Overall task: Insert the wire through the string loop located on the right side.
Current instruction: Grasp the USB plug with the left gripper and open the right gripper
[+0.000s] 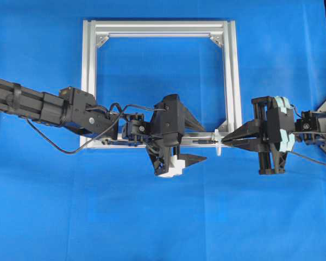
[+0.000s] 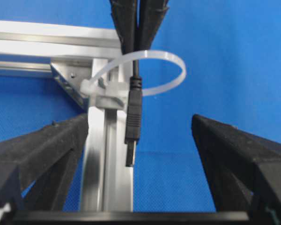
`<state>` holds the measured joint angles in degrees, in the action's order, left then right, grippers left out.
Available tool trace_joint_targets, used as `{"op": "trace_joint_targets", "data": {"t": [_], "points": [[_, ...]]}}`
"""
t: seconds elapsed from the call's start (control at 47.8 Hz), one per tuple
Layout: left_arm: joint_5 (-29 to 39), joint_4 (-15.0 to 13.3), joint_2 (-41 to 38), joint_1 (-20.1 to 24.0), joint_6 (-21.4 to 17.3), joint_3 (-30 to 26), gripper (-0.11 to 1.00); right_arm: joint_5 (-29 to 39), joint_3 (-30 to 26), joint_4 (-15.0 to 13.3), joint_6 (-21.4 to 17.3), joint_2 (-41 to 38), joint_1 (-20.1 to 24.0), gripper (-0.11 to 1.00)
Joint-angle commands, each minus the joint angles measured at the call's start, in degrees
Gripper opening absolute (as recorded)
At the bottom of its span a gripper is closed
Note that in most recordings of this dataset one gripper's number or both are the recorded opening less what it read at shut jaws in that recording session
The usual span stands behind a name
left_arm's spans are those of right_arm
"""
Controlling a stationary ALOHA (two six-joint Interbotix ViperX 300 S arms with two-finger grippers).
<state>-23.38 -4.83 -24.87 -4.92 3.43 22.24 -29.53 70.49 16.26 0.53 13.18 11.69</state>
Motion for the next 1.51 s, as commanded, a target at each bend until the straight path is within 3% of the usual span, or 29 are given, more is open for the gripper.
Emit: {"op": "trace_joint_targets", "data": {"t": [0.0, 1.026, 1.13, 1.256, 1.339, 1.486], "points": [[-0.62, 0.18, 0.79, 0.26, 0.0, -1.49, 0.86, -0.53, -1.05, 0.18, -0.09, 0.26, -0.09, -0.04], [-0.62, 0.18, 0.97, 0.26, 0.09, -1.49, 0.83, -0.35, -1.14, 0.09, -0.09, 0.26, -0.09, -0.04], [-0.7, 0.18, 1.05, 0.26, 0.09, -1.58, 0.67, -0.35, -1.23, 0.09, -0.09, 0.26, -0.09, -0.04], [-0.7, 0.18, 0.97, 0.35, 0.0, -1.49, 0.28, -0.35, -1.23, 0.09, -0.09, 0.26, -0.09, -0.04], [-0.7, 0.18, 1.05, 0.35, 0.0, -1.41, 0.08, -0.44, -1.14, 0.09, -0.09, 0.26, -0.09, -0.04], [-0.62, 0.18, 0.97, 0.35, 0.0, -1.58, 0.08, -0.35, -1.23, 0.09, -0.09, 0.26, -0.09, -0.04]]}}
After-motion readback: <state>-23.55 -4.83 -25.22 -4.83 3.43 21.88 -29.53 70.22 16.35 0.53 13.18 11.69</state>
